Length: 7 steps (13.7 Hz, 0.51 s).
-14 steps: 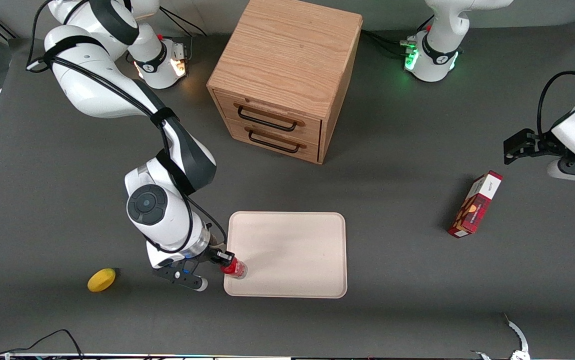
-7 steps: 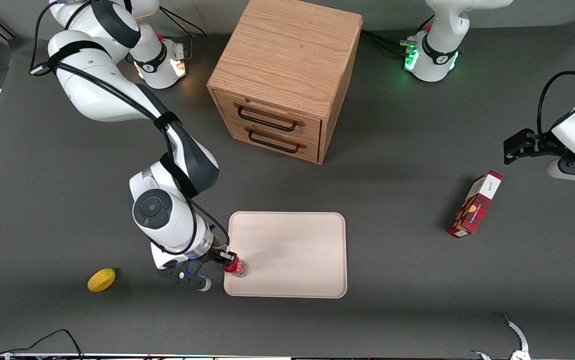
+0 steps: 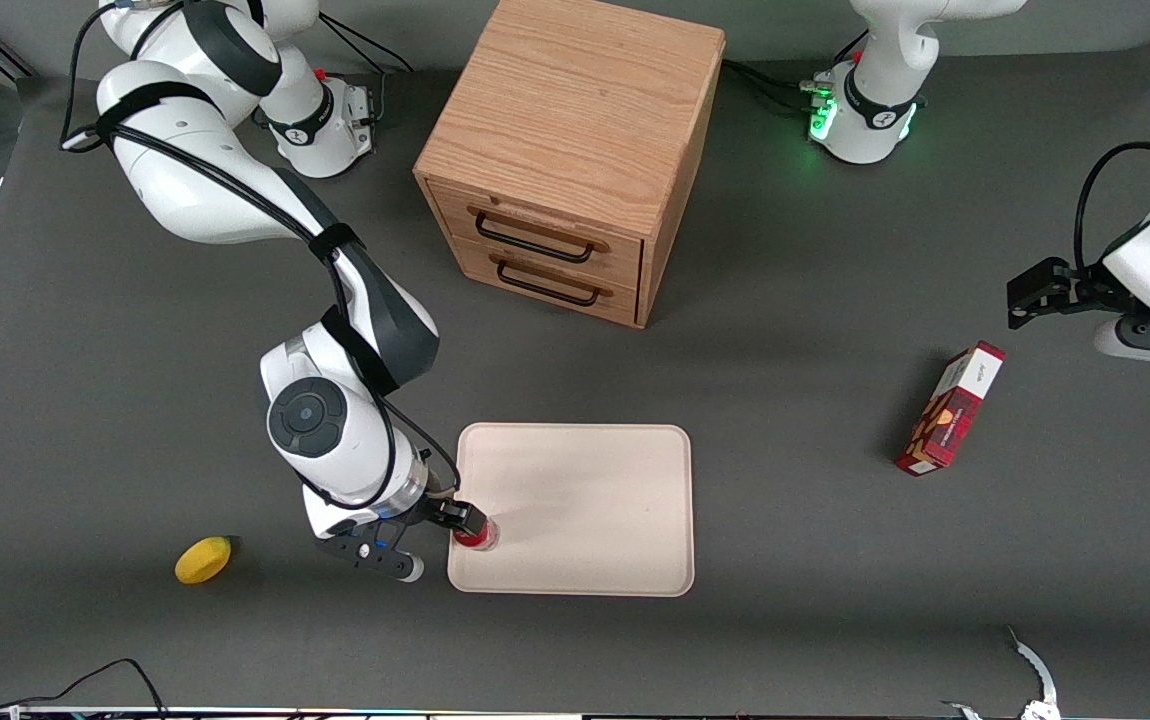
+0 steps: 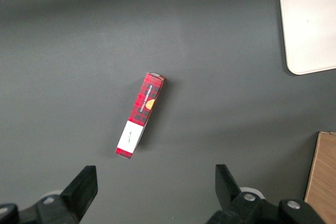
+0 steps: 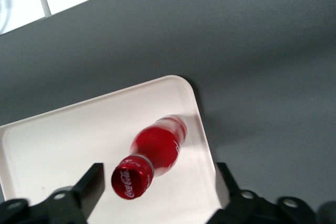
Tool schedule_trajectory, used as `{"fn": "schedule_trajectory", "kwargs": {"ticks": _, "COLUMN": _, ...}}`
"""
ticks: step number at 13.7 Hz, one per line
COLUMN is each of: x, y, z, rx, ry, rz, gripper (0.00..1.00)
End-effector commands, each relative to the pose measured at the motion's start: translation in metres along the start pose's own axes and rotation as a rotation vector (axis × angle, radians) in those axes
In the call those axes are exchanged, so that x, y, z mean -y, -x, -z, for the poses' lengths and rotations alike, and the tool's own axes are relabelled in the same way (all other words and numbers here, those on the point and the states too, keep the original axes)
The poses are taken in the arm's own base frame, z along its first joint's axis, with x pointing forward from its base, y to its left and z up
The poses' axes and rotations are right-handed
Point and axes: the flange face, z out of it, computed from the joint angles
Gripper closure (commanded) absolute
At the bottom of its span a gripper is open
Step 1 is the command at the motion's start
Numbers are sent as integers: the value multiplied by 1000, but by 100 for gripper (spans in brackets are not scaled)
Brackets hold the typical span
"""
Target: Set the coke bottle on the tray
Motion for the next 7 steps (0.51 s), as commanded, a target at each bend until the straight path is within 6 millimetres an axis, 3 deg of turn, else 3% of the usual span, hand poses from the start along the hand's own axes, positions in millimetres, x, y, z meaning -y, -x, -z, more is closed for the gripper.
{"fn": "schedule_trajectory", "kwargs": {"ticks": 1, "x": 10, "y": 4, "z": 49, "rx": -35, "ry": 18, "rz": -5, "gripper": 0}}
{"fn": "schedule_trajectory", "kwargs": {"ticks": 3, "x": 9, "y": 11, "z": 96, "rx": -20, "ry": 34, "rz": 4, "gripper": 0}}
{"fn": "schedule_trajectory", "kwargs": {"ticks": 5, "x": 1, "y": 37, "z": 167, "rx": 11, "ry": 98, "rz": 58, "gripper": 0}}
{"fn": "schedule_trajectory", "kwargs": {"ticks": 7, "x": -30, "y": 68, "z": 257, "rx": -4, "ry": 158, "rz": 183, "gripper": 0}}
